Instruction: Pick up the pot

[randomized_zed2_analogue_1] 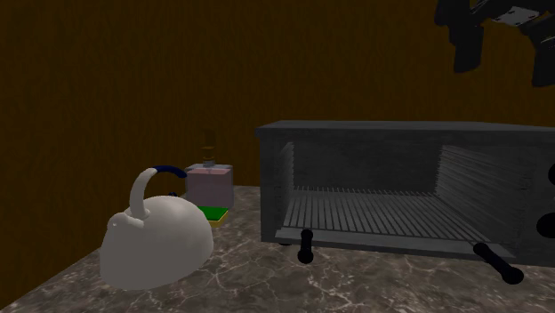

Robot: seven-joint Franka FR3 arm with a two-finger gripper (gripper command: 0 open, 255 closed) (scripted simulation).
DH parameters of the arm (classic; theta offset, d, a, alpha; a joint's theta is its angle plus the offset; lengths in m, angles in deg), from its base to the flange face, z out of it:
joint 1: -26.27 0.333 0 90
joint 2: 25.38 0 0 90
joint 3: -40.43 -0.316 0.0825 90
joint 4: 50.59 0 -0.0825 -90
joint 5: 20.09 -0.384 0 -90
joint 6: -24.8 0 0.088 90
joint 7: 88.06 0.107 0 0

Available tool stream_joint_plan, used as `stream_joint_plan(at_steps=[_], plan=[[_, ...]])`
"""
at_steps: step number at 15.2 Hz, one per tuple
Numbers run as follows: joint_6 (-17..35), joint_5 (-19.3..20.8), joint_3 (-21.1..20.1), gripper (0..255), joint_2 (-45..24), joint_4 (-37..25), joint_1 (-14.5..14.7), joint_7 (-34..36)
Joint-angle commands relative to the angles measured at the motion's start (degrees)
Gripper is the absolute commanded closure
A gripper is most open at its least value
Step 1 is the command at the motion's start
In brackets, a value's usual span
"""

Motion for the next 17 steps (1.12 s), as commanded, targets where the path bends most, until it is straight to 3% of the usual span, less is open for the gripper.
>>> stream_joint_plan(at_steps=[1, 10, 17], plan=[[0.0, 0.0, 0.0, 0, 0.0, 0.0, 0.0, 0.0], [8.7, -7.8, -11.1, 0, -10.3, -2.6, 2.9, 13.8], [15.3, -10.5, -18.8, 0, -22.1, -9.0, 4.2, 24.2]])
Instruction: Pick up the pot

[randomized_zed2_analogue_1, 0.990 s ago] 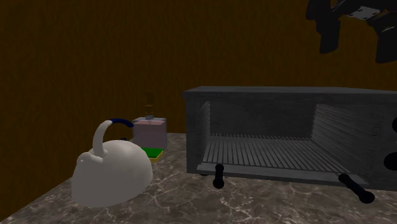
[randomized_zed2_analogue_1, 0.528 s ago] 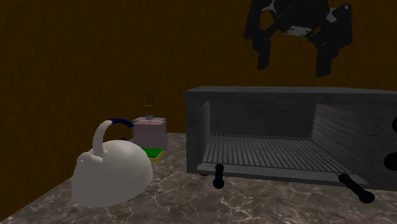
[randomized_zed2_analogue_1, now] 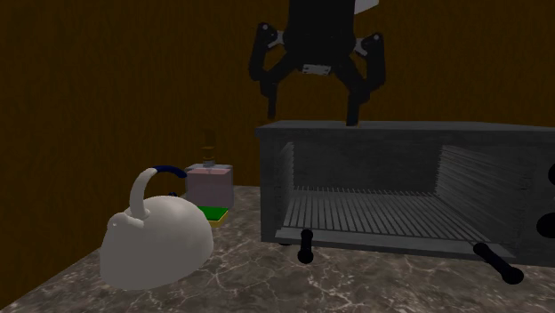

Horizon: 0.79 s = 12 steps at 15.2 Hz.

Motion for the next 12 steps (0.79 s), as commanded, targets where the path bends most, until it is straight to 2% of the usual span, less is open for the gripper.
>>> stream_joint_plan(at_steps=[1, 6, 12], plan=[[2.1, -0.3, -2.2, 0, -3.9, -2.2, 0.3, 3.1], [5.8, 0.8, -6.7, 0, -14.2, -9.3, 1.0, 11.1], [8.4, 5.2, -10.5, 0, -28.0, -20.5, 2.9, 21.1]])
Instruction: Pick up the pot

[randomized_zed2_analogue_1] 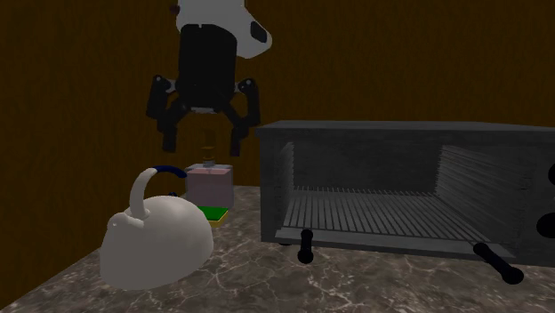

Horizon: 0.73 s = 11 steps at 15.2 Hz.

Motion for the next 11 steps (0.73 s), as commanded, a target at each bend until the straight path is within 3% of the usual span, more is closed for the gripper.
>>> stream_joint_plan(at_steps=[1, 11], plan=[[0.5, 2.0, -1.0, 0, -5.2, -4.6, 1.0, 3.8], [-3.2, 11.5, -0.7, 0, -30.1, -31.9, 9.7, 17.4]])
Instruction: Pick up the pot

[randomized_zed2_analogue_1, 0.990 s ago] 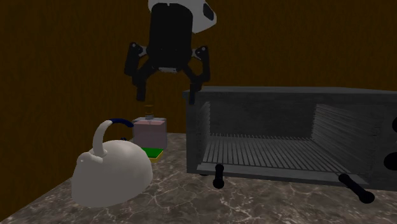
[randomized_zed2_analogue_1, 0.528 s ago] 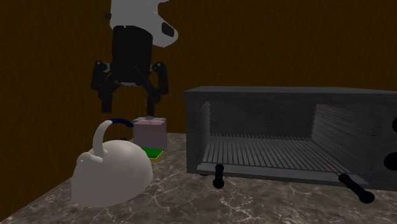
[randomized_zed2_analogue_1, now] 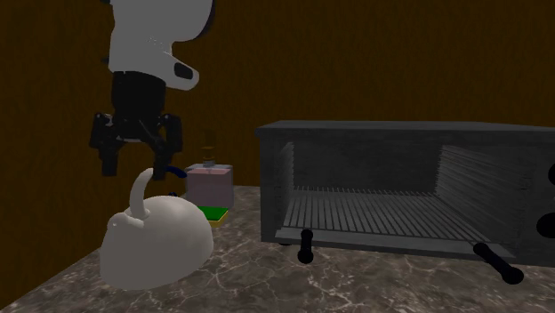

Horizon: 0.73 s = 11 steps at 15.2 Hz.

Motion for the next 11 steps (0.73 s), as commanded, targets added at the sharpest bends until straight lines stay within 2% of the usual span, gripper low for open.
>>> stream_joint_plan(at_steps=[1, 9, 10, 11], plan=[[-0.4, 0.7, 0.3, 0, -2.2, -2.5, 0.9, 0.9], [4.1, 1.0, 0.6, 0, -3.3, 1.0, 0.8, 0.5], [4.0, 1.0, 0.6, 255, -3.3, 0.9, 0.8, 0.5], [4.0, 1.0, 0.6, 255, -3.3, 0.9, 0.8, 0.4]])
